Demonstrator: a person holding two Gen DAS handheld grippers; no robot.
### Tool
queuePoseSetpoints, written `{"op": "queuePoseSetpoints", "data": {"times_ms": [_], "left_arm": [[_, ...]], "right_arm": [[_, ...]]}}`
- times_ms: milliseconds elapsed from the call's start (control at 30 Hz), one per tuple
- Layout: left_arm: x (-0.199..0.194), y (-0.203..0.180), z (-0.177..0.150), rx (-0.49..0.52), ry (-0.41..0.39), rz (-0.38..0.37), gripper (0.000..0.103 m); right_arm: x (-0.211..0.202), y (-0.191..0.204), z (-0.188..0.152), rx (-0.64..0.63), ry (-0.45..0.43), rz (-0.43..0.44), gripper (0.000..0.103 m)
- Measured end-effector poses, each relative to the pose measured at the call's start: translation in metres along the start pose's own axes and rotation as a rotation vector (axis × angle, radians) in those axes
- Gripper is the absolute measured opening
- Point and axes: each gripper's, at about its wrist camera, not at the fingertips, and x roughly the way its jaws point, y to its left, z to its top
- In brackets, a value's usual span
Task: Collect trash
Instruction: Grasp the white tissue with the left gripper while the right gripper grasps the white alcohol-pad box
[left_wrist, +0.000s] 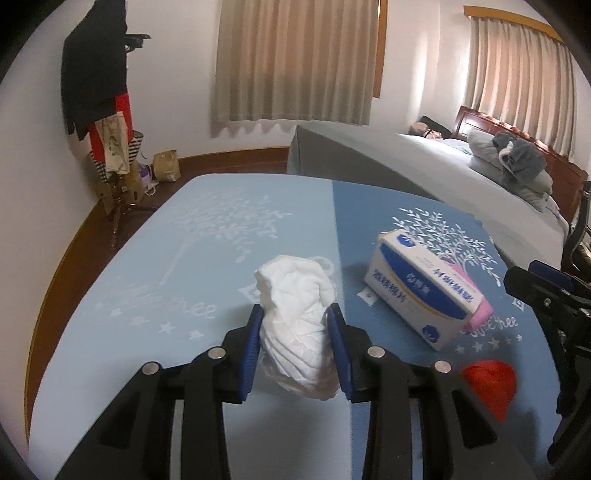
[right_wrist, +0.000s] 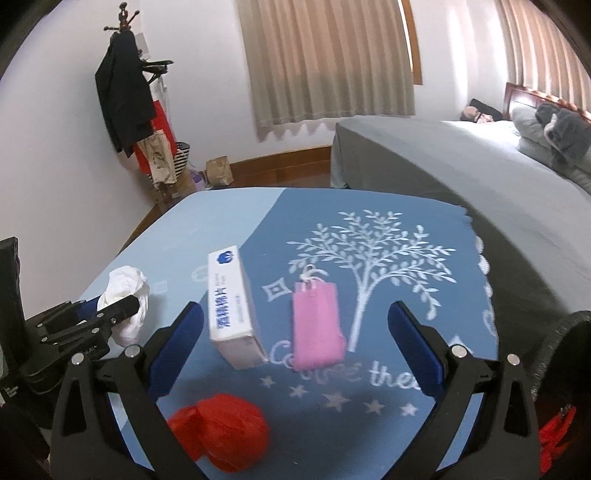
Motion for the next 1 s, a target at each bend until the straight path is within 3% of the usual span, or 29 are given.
{"op": "queuePoseSetpoints", "data": {"times_ms": [300,367,667,733,1000], "left_arm": [[-0.001,0.015,-0.005,-0.024,0.004,0.018,0.035],[-0.002,0.018,-0.005,-0.029,0.005,0.020,0.035],[-0.005,0.025,-0.005,-0.046,0.003,0.028,0.035],[-0.005,0.025,-0.005,-0.046,0.003,0.027,0.035],[-0.013,0.020,-0.002,-0.039,-0.008,0.021,0.035]], "right_arm": [[0.026,0.027,0.003,-0.059,0.050,0.038,0.097],[0.031,0.031,0.002,-0.070,0.063,0.042,0.093],[0.056,0.040,-0.006,-0.111,0.164,0.059,0.056],[0.062,0.041,-0.007,-0.117,0.193,0.067,0.035],[0.046,0.037,-0.005,-0.104,0.169,0.111,0.029]]}}
